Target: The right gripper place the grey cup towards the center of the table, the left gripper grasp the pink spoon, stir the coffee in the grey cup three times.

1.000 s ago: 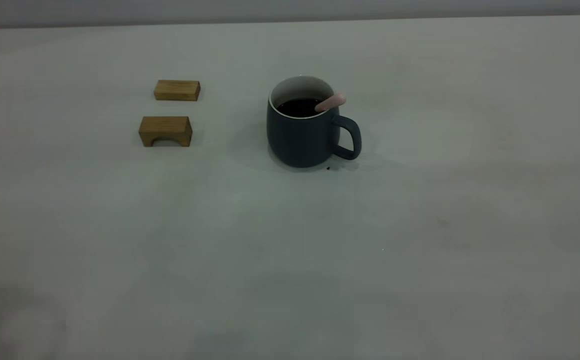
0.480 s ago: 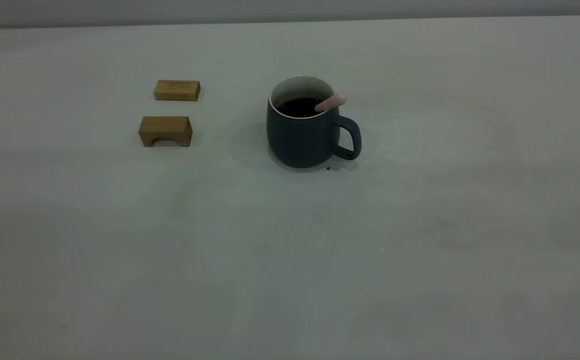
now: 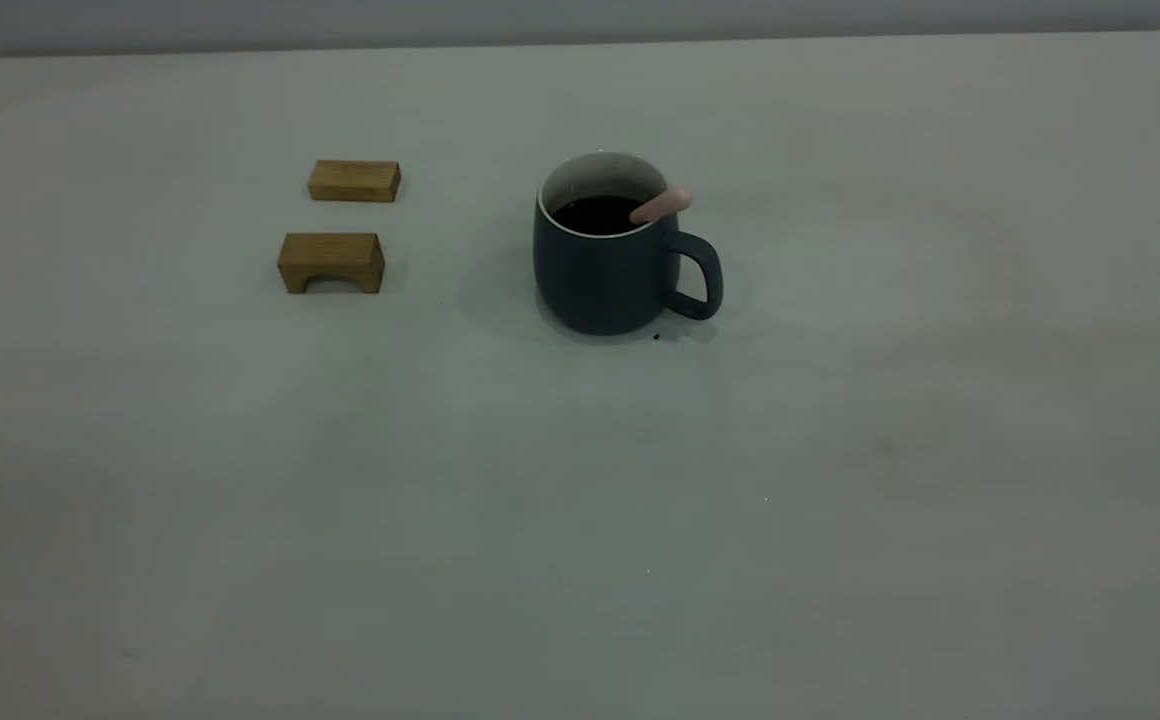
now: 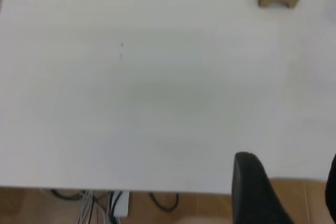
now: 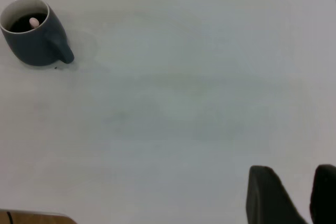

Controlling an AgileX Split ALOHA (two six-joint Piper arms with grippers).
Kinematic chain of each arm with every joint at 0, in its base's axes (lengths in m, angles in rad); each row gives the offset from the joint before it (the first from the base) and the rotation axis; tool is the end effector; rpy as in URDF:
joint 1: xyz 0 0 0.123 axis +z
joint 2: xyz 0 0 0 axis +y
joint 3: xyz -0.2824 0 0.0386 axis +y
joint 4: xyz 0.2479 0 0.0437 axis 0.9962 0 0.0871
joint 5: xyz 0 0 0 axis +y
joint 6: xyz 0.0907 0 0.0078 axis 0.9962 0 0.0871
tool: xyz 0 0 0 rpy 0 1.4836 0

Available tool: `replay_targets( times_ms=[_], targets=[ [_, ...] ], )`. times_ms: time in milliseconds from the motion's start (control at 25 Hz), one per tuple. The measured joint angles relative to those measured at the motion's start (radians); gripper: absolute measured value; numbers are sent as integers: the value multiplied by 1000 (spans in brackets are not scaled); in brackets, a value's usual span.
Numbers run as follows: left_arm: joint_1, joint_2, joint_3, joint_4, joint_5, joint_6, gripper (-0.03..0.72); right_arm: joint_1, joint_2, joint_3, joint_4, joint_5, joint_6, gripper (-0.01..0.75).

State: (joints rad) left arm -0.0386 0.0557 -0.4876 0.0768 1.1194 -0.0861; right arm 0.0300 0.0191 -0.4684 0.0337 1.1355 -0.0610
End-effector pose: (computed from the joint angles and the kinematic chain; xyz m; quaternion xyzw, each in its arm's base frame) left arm 0.0022 0.0062 0.2694 -0.0223 0.8836 0.0093 0.4676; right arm -0.0023 0.0027 0.2626 -0.0411 0.8832 0.0096 0.4671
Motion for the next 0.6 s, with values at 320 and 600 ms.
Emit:
replay_targets(
  times_ms=[320,600],
  targets=[
    [10,-74,0,1,8,0,410,0,0,0,0,0,0,241],
    [10,-74,0,1,8,0,410,0,0,0,0,0,0,241]
  ],
)
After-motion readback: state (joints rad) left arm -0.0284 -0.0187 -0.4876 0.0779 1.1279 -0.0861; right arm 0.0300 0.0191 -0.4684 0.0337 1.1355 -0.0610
